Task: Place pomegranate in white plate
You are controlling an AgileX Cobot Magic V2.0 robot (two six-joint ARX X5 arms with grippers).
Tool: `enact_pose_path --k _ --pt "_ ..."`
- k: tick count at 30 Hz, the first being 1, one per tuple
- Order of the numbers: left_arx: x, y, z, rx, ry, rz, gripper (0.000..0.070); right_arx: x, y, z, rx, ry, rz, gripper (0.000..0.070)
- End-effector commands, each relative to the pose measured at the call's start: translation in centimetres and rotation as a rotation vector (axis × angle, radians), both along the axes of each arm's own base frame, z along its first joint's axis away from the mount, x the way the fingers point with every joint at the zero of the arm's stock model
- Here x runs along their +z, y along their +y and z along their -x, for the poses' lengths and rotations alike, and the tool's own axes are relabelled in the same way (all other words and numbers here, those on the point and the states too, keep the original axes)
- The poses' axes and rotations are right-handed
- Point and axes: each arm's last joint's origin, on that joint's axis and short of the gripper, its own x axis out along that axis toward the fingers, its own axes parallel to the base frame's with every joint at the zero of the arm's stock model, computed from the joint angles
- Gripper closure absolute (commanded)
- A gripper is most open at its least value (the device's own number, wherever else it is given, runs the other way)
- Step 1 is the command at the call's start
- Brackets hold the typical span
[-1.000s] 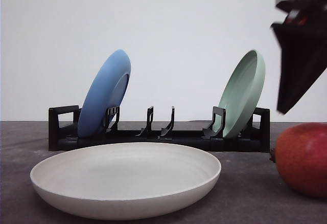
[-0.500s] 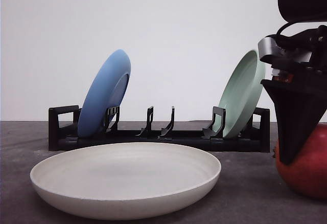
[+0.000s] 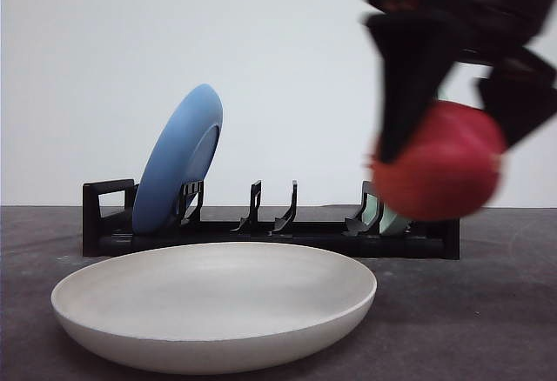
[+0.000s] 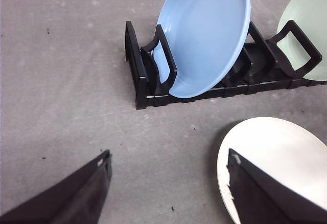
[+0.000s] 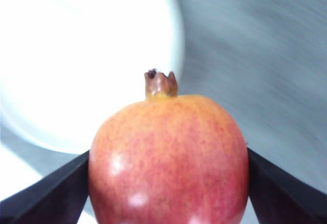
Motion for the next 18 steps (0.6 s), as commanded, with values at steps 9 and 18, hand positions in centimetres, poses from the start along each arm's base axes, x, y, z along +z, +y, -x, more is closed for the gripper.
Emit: enact_pose_path --k 9,18 --pt "0.2 0.0 -0.1 0.002 -0.011 -0.004 0.0271 -3.3 9.6 -0.7 0.209 -0.029 -0.027 0.0247" --pt "0.2 0.0 -0.1 0.002 -0.011 -0.004 0.0271 -5.2 11.5 -1.2 0.204 -0.025 -0.035 0.0196"
